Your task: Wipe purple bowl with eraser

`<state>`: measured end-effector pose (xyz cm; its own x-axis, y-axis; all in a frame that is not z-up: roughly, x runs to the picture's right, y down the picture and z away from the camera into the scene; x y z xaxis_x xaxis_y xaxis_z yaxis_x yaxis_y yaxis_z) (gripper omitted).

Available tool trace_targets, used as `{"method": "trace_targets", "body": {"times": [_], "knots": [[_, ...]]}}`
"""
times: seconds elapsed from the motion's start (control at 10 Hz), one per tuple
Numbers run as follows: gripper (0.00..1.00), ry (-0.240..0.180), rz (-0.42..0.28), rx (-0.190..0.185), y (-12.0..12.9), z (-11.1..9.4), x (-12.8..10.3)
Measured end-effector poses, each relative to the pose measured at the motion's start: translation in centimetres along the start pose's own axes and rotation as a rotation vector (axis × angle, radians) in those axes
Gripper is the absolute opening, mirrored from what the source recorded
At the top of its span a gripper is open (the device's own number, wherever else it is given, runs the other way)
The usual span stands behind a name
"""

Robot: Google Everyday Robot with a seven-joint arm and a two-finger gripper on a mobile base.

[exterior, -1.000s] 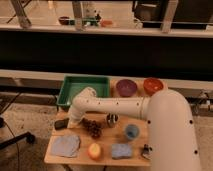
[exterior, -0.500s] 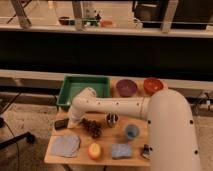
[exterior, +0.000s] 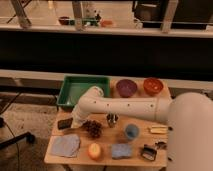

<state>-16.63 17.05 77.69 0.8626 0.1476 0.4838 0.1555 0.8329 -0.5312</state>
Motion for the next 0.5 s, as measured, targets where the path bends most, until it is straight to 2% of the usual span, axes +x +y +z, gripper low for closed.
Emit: {"method": "trace_targets", "body": {"times": [0.1, 0.3, 0.5], "knots": [[0.10, -0.001, 0.006, 0.015, 0.3, -2.3, -0.3], [0.10, 0.007, 0.030, 0.059, 0.8, -8.2, -0.3], [0.10, 0.023, 0.064, 0.098, 1.0, -13.5, 1.7]]}}
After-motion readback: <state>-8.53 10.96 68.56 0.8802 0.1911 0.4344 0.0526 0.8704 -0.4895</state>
